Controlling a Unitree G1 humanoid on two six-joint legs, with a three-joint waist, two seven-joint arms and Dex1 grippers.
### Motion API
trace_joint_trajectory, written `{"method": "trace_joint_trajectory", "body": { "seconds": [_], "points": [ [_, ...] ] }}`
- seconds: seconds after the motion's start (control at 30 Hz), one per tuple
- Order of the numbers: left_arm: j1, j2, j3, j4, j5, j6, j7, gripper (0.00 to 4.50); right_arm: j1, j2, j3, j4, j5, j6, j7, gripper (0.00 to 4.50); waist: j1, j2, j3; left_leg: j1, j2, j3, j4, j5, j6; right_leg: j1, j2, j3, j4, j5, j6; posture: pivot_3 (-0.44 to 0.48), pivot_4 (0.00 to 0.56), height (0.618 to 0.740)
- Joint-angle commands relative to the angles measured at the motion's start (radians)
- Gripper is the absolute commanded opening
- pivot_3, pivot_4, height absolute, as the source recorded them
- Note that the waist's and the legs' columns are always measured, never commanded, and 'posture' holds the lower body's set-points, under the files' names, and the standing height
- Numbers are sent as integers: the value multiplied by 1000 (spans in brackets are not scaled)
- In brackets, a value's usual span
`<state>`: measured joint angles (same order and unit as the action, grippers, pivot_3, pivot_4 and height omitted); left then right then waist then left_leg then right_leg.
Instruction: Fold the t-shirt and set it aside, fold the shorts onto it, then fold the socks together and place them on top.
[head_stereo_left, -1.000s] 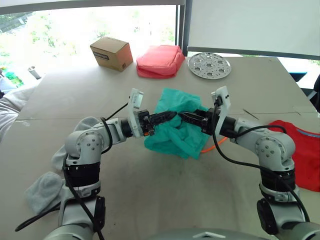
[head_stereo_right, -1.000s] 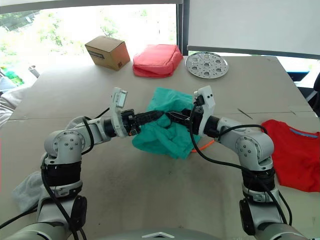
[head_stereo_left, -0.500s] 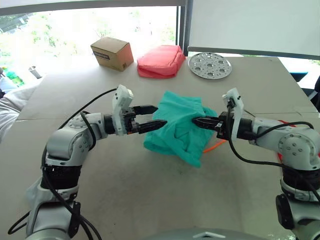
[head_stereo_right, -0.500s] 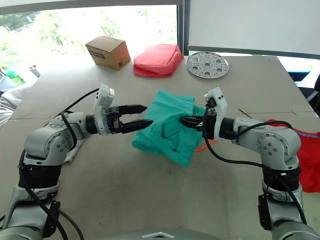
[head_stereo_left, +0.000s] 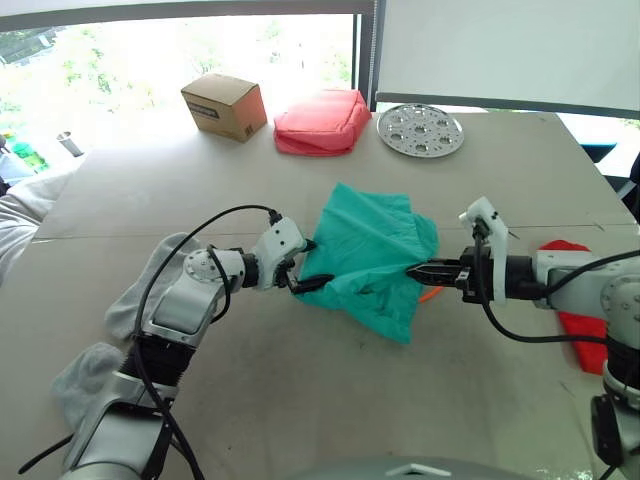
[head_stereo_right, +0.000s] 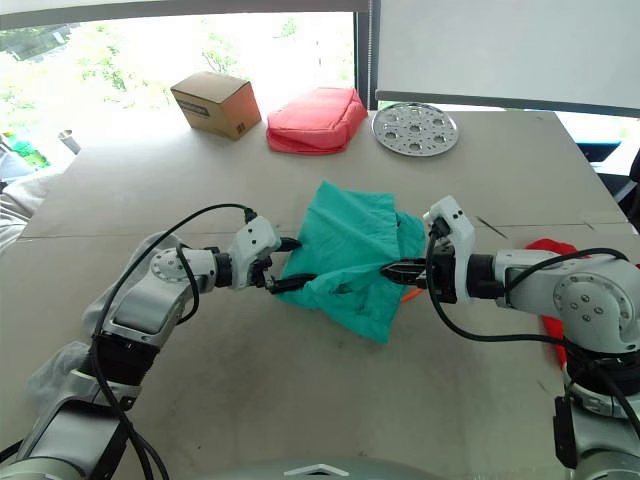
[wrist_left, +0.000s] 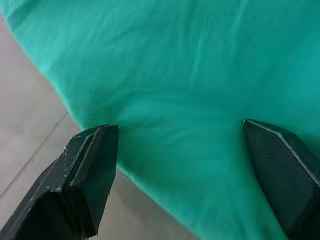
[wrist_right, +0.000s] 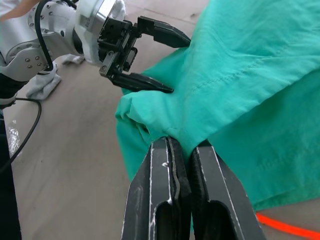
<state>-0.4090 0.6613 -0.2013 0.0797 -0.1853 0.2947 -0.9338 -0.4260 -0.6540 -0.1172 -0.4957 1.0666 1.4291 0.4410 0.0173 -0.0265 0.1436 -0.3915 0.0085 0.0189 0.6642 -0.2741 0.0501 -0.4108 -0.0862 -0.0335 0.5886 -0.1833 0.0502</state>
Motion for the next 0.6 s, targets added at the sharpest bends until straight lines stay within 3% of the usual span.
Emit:
{"method": "trace_joint_trajectory", "body": {
  "seconds": [0.03, 0.13, 0.23, 0.33, 0.43, 0.5, 0.57, 0.6],
  "points": [
    [-5, 35, 21, 63, 57, -83, -4, 4235, 48, -100, 56, -45, -105, -116, 71, 0, 0, -1, -1, 0, 0, 0, 0, 0, 0, 0, 0, -1, 0, 0, 0, 0, 150, 739],
    [-13, 37, 21, 91, 67, -117, -13, 4235, 57, -117, 83, -44, -136, -175, 108, 0, -3, 0, -1, -1, 0, 0, 0, 0, 0, 0, 0, 0, 0, 0, 0, 0, 150, 739],
    [-19, 41, 24, 116, 78, -149, -21, 4308, 96, -162, 115, -56, -219, -247, 127, 999, -1, -1, -1, -1, 0, 0, 0, 0, 0, -1, 0, -1, 0, 0, 0, 0, 150, 739],
    [-18, 40, 55, 136, 47, -170, -39, 4308, 148, -193, 81, -91, -238, -293, 147, 2572, -1, -2, -2, -1, 0, -1, 0, 0, 0, -1, 0, -2, -1, 0, 0, 0, 150, 739],
    [-15, 12, 188, 54, -190, 2, -102, 4308, 227, -219, -5, -162, -213, -354, 202, 2572, -3, -1, -1, -3, 0, 0, 0, 0, 0, -1, 0, -2, 0, 0, 1, 0, 150, 739],
    [-26, 9, 250, -25, -321, 141, -120, 4308, 257, -175, -53, -169, -220, -431, 197, 2572, -4, -3, -1, -3, 2, -1, 1, 0, 0, -1, 0, -2, 0, 0, 1, 0, 150, 739],
    [-73, -13, 296, -80, -435, 294, -80, 4308, 270, -86, -103, -166, -195, -486, 152, 2027, -2, -5, -1, -3, 2, -1, 2, 0, 0, -1, 1, -2, 0, -2, 5, 0, 150, 739],
    [-103, -31, 302, -98, -468, 352, -50, 3908, 285, -59, -106, -184, -206, -528, 156, 1604, 0, -5, -2, -3, 2, -2, 3, 0, 0, 0, 1, -3, 0, -2, 6, 0, 150, 739]
  ]
}}
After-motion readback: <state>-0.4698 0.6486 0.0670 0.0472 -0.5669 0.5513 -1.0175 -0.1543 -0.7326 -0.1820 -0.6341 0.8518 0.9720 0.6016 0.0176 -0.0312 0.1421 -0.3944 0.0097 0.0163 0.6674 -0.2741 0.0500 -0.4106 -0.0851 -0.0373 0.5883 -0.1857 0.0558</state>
